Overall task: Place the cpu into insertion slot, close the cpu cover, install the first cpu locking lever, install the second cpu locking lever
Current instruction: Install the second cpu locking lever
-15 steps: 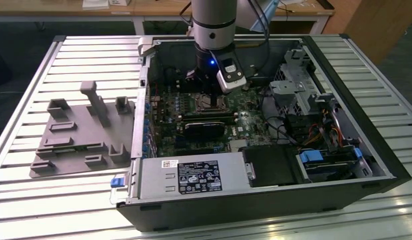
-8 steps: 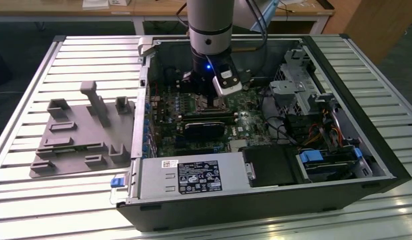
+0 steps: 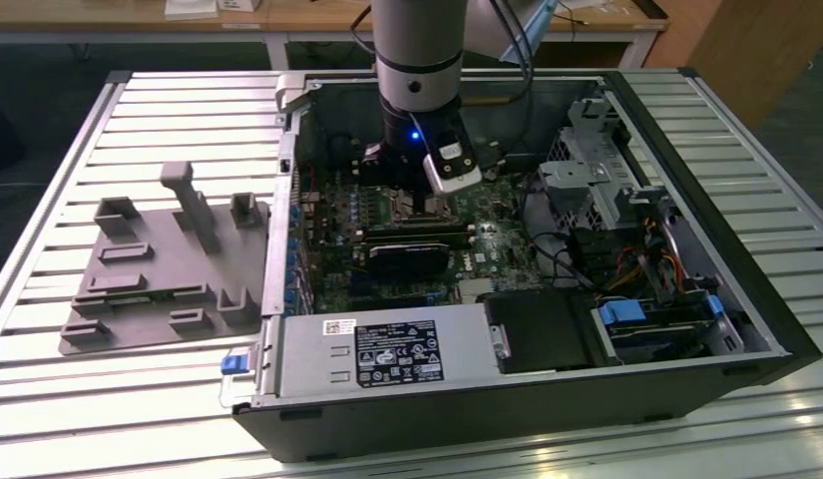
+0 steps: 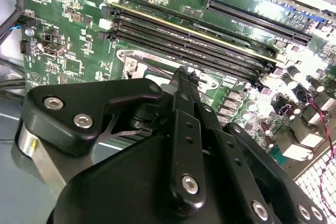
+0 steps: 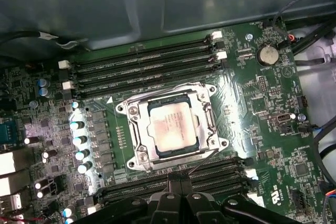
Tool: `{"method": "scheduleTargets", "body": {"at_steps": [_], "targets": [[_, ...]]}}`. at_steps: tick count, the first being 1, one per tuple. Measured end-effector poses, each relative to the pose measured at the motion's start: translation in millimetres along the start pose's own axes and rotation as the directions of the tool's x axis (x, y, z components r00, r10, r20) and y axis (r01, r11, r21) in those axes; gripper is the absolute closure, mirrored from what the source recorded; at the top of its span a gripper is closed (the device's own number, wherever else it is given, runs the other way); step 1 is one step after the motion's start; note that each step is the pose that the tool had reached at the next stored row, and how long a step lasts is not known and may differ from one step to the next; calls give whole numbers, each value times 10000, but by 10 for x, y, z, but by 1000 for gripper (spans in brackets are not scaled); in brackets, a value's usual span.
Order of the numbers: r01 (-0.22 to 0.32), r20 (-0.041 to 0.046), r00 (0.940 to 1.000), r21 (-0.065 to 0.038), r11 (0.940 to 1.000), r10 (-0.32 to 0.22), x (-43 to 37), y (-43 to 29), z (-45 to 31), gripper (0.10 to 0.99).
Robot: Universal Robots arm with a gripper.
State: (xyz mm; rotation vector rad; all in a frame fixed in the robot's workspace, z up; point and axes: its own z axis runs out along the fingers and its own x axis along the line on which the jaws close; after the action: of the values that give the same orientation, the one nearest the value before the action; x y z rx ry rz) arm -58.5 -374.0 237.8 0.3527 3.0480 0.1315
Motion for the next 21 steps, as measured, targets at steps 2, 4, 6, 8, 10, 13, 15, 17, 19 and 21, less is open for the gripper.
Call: {"method": "scheduleTargets", "body": {"at_steps": [2,4,6,8,10,13,15,17,19,21], "targets": [[0,1,10000,-3,10000,0,3,-1,1,984],[0,0,10000,-1,10000,0,7,-4,7,984],[-1,-4,10000,-14,10000,1,18,-9,18,984],[-3,-13,10000,-54,10000,3,26,-18,29,984],[-8,-25,10000,-111,9999,8,37,-33,35,984],[-24,-67,10000,-288,9996,22,41,-73,37,984],[-35,-96,9999,-416,9991,31,42,-100,40,984],[-48,-128,9999,-549,9985,41,42,-127,43,984],[-54,-142,9999,-606,9981,45,42,-146,49,984],[-61,-157,9999,-670,9977,50,42,-167,56,984]]}}
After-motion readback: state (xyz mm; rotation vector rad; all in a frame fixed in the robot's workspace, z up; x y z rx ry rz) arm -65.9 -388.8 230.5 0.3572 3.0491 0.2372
